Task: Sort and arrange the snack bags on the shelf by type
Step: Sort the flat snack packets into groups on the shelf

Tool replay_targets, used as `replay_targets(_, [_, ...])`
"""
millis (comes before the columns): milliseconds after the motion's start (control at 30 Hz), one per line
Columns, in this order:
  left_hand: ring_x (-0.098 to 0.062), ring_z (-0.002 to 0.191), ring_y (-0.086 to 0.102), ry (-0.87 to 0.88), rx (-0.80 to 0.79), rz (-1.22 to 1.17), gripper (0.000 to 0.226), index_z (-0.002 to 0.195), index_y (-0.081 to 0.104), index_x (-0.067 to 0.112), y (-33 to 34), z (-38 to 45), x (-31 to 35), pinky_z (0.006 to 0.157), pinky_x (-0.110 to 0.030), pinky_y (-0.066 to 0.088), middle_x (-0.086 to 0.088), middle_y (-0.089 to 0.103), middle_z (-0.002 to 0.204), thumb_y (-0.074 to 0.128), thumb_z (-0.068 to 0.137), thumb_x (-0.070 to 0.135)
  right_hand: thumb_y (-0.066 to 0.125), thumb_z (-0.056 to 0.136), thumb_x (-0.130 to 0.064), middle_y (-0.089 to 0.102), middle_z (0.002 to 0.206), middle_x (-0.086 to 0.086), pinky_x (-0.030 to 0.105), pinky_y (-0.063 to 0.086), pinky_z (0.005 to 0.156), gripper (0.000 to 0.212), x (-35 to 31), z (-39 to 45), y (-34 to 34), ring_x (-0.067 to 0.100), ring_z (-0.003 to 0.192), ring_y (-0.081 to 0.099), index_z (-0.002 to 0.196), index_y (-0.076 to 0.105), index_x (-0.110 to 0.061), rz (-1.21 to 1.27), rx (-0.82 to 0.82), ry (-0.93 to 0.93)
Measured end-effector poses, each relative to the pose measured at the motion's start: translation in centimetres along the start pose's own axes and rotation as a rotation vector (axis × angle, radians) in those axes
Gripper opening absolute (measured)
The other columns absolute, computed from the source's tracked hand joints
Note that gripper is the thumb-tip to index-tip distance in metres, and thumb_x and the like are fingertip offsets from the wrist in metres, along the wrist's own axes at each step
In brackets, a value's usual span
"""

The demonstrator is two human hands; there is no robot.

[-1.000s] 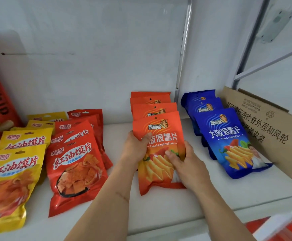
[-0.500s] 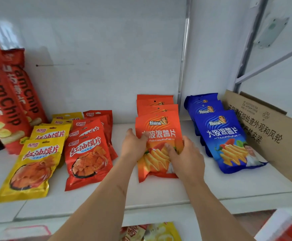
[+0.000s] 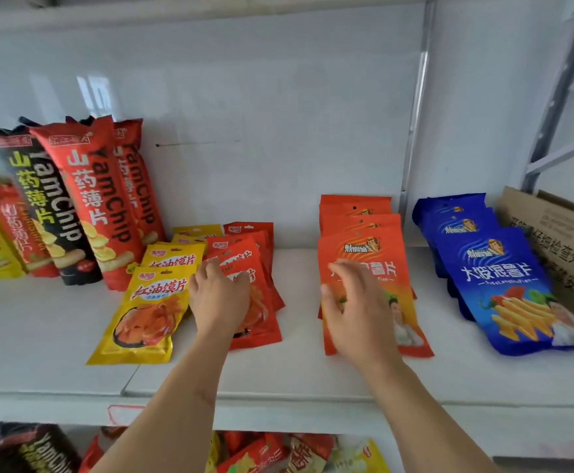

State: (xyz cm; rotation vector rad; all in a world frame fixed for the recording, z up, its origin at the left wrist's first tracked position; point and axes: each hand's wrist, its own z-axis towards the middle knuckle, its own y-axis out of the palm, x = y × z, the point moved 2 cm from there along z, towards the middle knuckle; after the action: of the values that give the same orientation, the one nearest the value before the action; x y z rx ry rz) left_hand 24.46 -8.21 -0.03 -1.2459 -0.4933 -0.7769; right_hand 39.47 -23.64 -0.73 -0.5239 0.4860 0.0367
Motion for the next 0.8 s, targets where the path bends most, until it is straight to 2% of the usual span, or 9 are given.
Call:
replay_targets(100, [-0.036,0.147,0.026,-0.081,-0.061,-0.055,0.074,0.154,0.028,0.003,-0.4,1.1,-2.0,0.123,-0.046,0.018,-0.018,0.035,0.157,0.060,0.096,0.037,0.051,0.097,-0.033,0.056,0.135,0.006,0.028,0.035,0.106,0.043,-3.8,0.8,3.2,0.023,0.127,0.051,0.134,0.054,-0.011,0.125,-0.230,0.131])
replay_targets(200, [-0.038,0.146,0.028,-0.104,-0.123,-0.105,0.075,0.154,0.026,0.003,-0.4,2.1,-3.1,0.121,-0.047,0.022,-0.019,0.035,0.156,0.062,0.095,0.034,0.049,0.099,-0.042,0.043,0.149,0.006,0.035,0.031,0.112,0.057,-5.8,1.3,7.3,0.024,0.137,0.041,0.148,0.038,-0.014,0.115,-0.464,0.307])
replay_targets(267, [-0.038,0.142,0.032,-0.079,-0.158,-0.121,0.071,0.152,0.028,0.004,-0.3,2.7,-3.5,0.119,-0.047,0.026,-0.018,0.038,0.152,0.062,0.095,0.030,0.047,0.099,-0.047,0.042,0.150,0.006,0.040,0.033,0.111,0.060,-6.3,1.4,9.5,0.027,0.137,0.040,0.149,0.035,-0.017,0.057,-0.549,0.394])
replay_targets(467, [-0.036,0.133,0.045,-0.033,-0.227,-0.180,0.070,0.150,0.030,0.013,0.1,5.3,-4.5,0.111,-0.051,0.041,-0.012,0.043,0.145,0.065,0.091,0.028,0.045,0.096,-0.052,0.055,0.135,0.000,0.040,0.039,0.098,0.048,-5.9,0.5,12.8,0.027,0.123,0.051,0.136,0.042,-0.026,-0.097,-0.547,0.438])
replay_targets(633, [-0.031,0.130,0.049,-0.068,-0.299,-0.287,0.071,0.150,0.026,0.013,0.9,7.1,-4.7,0.100,-0.042,0.047,-0.010,0.040,0.148,0.066,0.093,0.024,0.048,0.094,-0.054,0.060,0.129,-0.003,0.042,0.043,0.099,0.044,-5.6,0.8,13.4,0.026,0.119,0.055,0.131,0.046,-0.030,-0.091,-0.508,0.499])
replay_targets(733, [-0.030,0.120,0.058,-0.137,-0.344,-0.393,0.072,0.147,0.029,0.017,1.7,7.7,-4.8,0.097,-0.040,0.052,-0.008,0.050,0.141,0.069,0.088,0.021,0.046,0.093,-0.057,0.060,0.132,-0.003,0.044,0.042,0.102,0.050,-5.6,1.1,13.7,0.027,0.121,0.054,0.135,0.043,-0.029,-0.092,-0.504,0.530])
replay_targets(800, [-0.024,0.106,0.064,-0.218,-0.367,-0.495,0.062,0.139,0.033,0.017,2.0,8.0,-4.6,0.081,-0.035,0.057,-0.003,0.058,0.128,0.070,0.089,0.017,0.045,0.095,-0.056,0.058,0.134,-0.002,0.043,0.040,0.104,0.051,-5.5,1.1,13.9,0.027,0.123,0.053,0.137,0.041,-0.027,-0.106,-0.498,0.536])
